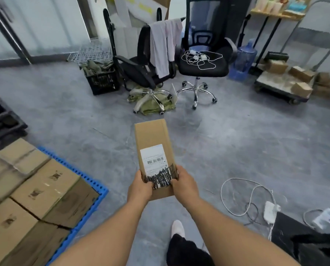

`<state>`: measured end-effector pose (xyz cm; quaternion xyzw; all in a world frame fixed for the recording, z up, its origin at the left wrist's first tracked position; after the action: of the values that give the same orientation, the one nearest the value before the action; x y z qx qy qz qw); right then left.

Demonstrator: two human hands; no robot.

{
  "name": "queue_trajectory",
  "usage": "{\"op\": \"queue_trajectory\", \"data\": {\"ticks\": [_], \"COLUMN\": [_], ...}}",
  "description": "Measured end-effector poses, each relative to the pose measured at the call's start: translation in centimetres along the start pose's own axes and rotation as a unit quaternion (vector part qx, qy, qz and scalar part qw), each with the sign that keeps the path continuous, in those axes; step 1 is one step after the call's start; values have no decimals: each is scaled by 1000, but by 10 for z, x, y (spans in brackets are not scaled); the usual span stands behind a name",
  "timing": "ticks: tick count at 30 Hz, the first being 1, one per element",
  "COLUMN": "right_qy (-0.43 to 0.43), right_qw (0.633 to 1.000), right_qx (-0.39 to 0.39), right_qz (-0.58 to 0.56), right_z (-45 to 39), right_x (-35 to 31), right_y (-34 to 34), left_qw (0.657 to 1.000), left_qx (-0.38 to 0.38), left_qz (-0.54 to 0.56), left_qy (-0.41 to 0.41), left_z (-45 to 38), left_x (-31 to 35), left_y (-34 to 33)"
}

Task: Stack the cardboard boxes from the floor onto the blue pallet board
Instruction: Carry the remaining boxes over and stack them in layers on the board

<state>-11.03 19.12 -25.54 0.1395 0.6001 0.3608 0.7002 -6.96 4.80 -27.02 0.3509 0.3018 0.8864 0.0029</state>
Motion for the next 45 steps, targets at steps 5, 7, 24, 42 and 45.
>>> {"op": "queue_trajectory", "data": {"ticks": [5,7,24,42,45], "right_qy": [32,52,140,241,272], "right_qw": [999,996,976,925,905], "right_qx": [-43,-62,-161,-280,-311], "right_qz": [10,20,38,92,102], "right_z": [-105,-145,-407,-668,-700], "right_x": [-34,-52,-249,-445,-481], "right_y": [22,25,-97,-247,-272], "left_qw": [999,997,972,917,897], "left_qx": [28,46,140,253,276], "left_qz": [27,49,164,226,248], "left_qy": [32,38,99,211,241], "left_z": [-67,-92,-335,-583,-608], "left_x": [70,93,165,225,233], "left_y": [12,20,200,367,396]}}
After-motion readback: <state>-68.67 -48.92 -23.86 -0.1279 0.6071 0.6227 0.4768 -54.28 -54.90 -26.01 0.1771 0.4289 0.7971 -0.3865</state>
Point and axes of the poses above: each hand's wrist, its own z-axis away from the middle knuckle, its own y-axis out of the back of the hand, x = y × z, the point moved 4 cm from there along -z, towards the middle knuckle, and after that the axes turned 10 degrees about y, right-handed, at the moved point
